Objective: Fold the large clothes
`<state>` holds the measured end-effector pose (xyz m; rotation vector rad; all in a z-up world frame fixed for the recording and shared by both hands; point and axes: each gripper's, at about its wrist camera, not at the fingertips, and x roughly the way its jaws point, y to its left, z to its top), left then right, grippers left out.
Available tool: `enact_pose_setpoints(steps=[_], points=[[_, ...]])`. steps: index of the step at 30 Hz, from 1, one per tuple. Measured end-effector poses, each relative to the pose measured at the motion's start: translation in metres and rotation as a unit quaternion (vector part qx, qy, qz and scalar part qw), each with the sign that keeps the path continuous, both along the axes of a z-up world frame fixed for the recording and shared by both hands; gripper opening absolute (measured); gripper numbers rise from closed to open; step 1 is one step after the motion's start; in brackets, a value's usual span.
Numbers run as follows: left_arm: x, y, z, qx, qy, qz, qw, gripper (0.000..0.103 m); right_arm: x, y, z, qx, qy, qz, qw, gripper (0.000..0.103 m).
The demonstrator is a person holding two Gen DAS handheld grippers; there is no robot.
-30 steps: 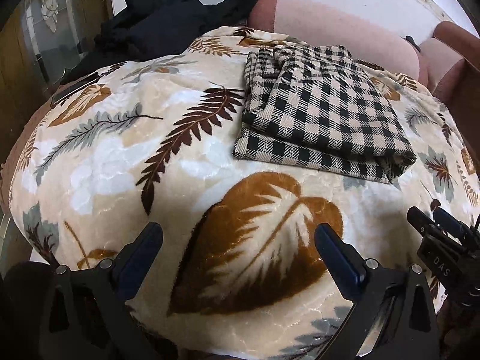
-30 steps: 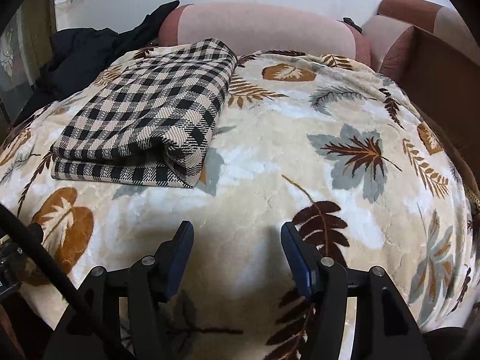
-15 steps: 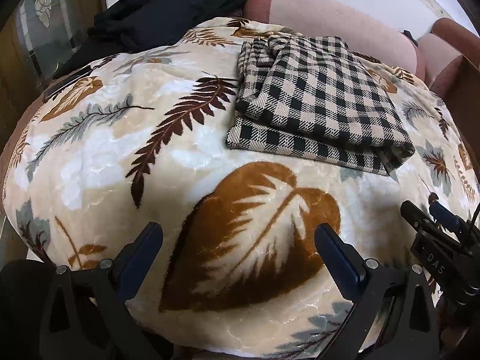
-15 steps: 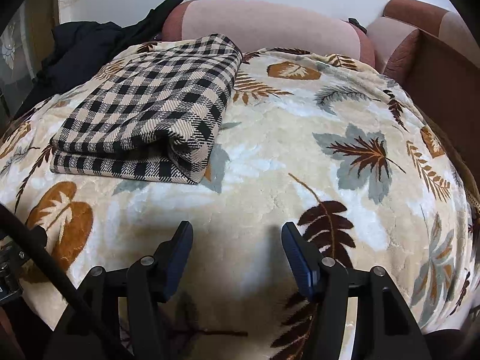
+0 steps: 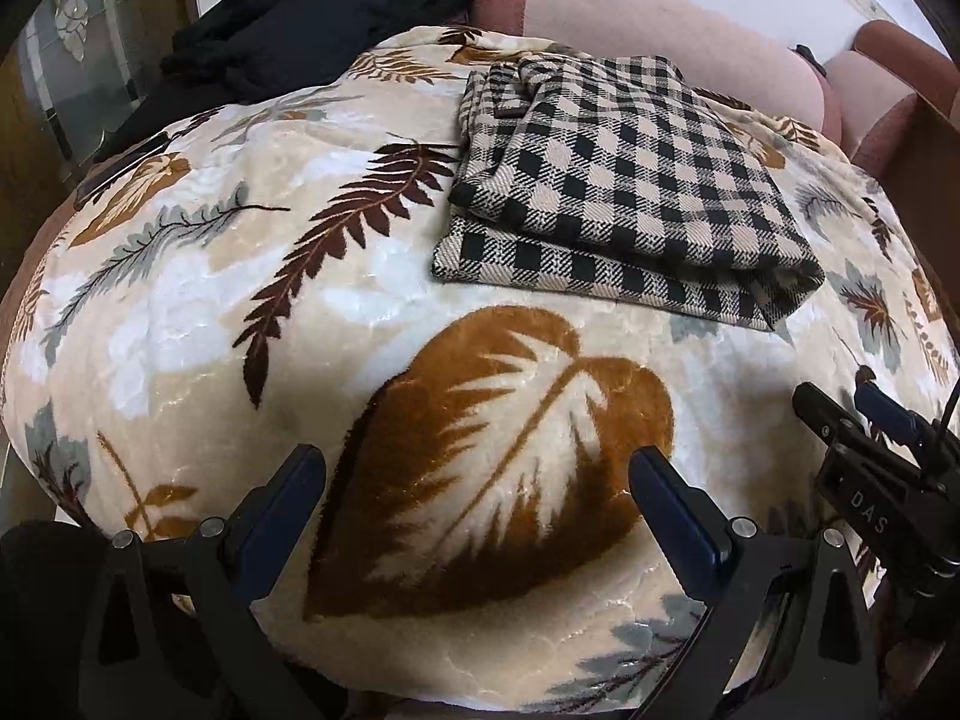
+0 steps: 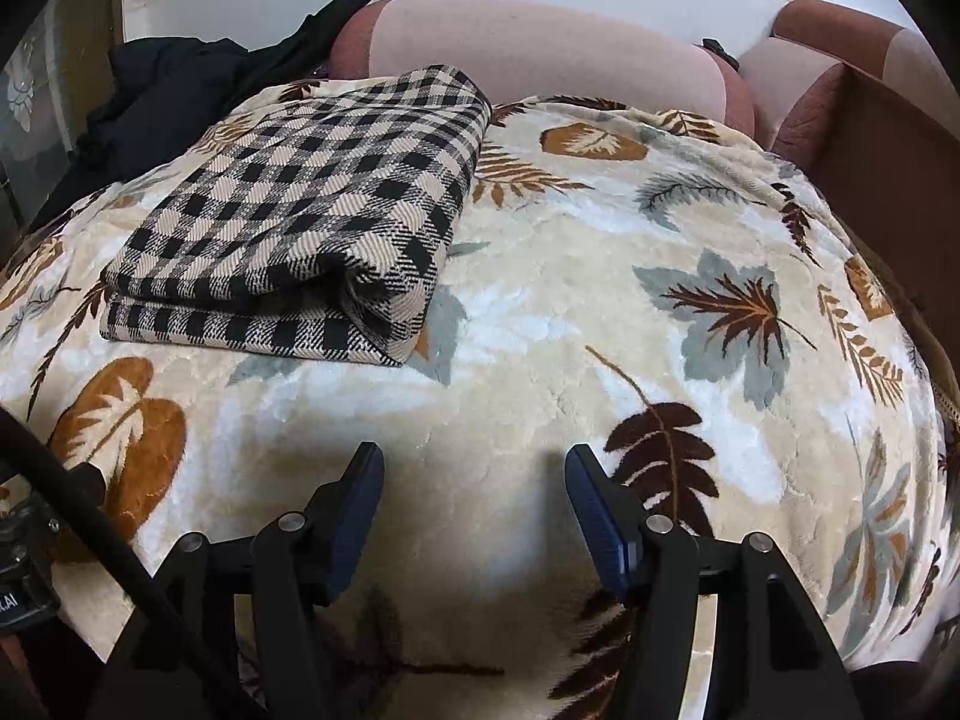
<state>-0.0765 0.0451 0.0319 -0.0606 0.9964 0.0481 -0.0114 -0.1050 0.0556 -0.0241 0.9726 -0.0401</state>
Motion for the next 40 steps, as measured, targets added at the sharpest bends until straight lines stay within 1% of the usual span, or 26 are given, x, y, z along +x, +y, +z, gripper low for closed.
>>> enact_pose_setpoints(steps=[6,26,29,32,36,40], points=[[-0.001,-0.002,-0.001,0.0,0.003,-0.002,1.0,0.101,0.0,0.002,-0.001,-0.002,0.004,0.002,1.0,0.068],[0.001,0.0,-0.006,-0.005,0.009,0.0,0.9999,0.101,-0.004,0.011,0.002,-0.005,-0.005,0.015,1.0,0.069],[0.002,0.001,-0.007,-0.019,0.007,-0.004,0.9998,0.101,-0.004,0.013,0.001,-0.005,-0.005,0.02,1.0,0.069],[0.002,0.002,-0.008,-0.021,0.004,-0.005,0.9998,0.101,-0.006,0.016,0.001,-0.004,-0.005,0.025,1.0,0.069],[0.001,0.0,-0.005,-0.013,-0.007,-0.003,0.9999,0.1,-0.008,0.019,0.002,-0.005,-0.008,0.031,0.999,0.069],[-0.003,-0.007,0.005,0.005,-0.02,-0.004,0.9998,0.1,-0.01,0.02,0.004,-0.008,-0.009,0.037,0.999,0.069]])
